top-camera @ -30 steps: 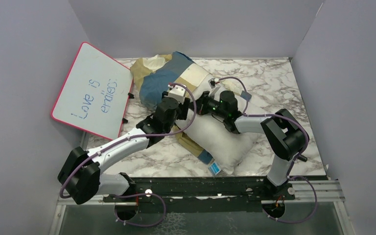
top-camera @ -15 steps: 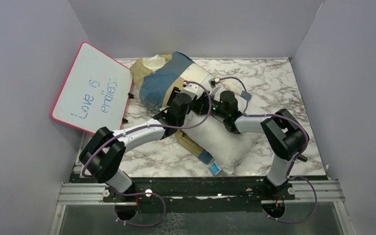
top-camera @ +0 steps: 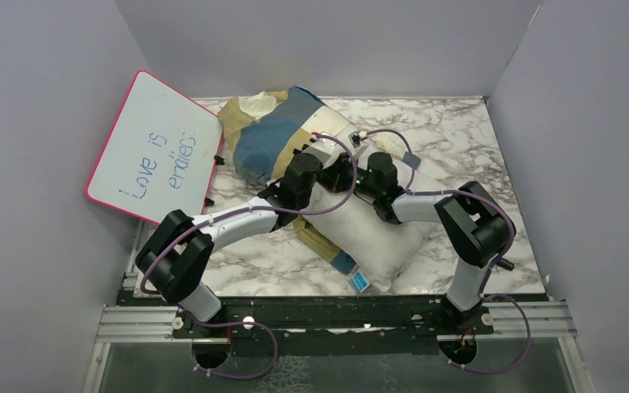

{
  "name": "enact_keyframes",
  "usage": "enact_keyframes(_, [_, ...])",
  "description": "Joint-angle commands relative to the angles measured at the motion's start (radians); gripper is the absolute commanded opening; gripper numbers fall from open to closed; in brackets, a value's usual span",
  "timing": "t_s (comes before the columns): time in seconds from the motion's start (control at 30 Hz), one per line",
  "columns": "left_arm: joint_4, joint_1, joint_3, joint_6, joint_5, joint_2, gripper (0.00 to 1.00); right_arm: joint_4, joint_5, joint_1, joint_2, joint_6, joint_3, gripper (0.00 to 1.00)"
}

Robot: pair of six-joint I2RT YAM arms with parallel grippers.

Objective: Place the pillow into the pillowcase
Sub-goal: Stuff the pillow into the pillowcase.

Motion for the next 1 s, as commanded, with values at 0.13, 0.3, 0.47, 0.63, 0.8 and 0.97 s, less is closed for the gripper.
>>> enact_keyframes(0.13, [0.023,0.003,-0.119,-0.238,0.330,-0.153,0.00,-0.053,0.019,-0.002,0.044,0.003,-0.031,0.00])
enact_keyframes(0.3, [0.076,0.001,-0.261,-0.407,0.500,-0.177,0.00,-0.032,0.046,-0.002,0.024,-0.011,-0.041,0.00])
enact_keyframes(0.47, [0.150,0.000,-0.291,-0.498,0.568,-0.151,0.00,0.033,0.036,-0.002,0.043,0.013,-0.069,0.00])
enact_keyframes(0.63, [0.166,0.001,-0.278,-0.513,0.513,-0.147,0.00,-0.001,0.058,-0.001,-0.011,-0.011,-0.097,0.02])
enact_keyframes(0.8, [0.159,0.003,-0.277,-0.525,0.500,-0.144,0.00,-0.254,0.098,-0.008,-0.191,-0.120,-0.088,0.24])
enact_keyframes(0.97, [0.150,0.001,-0.294,-0.550,0.514,-0.151,0.00,-0.556,0.049,-0.091,-0.367,-0.249,-0.025,0.48])
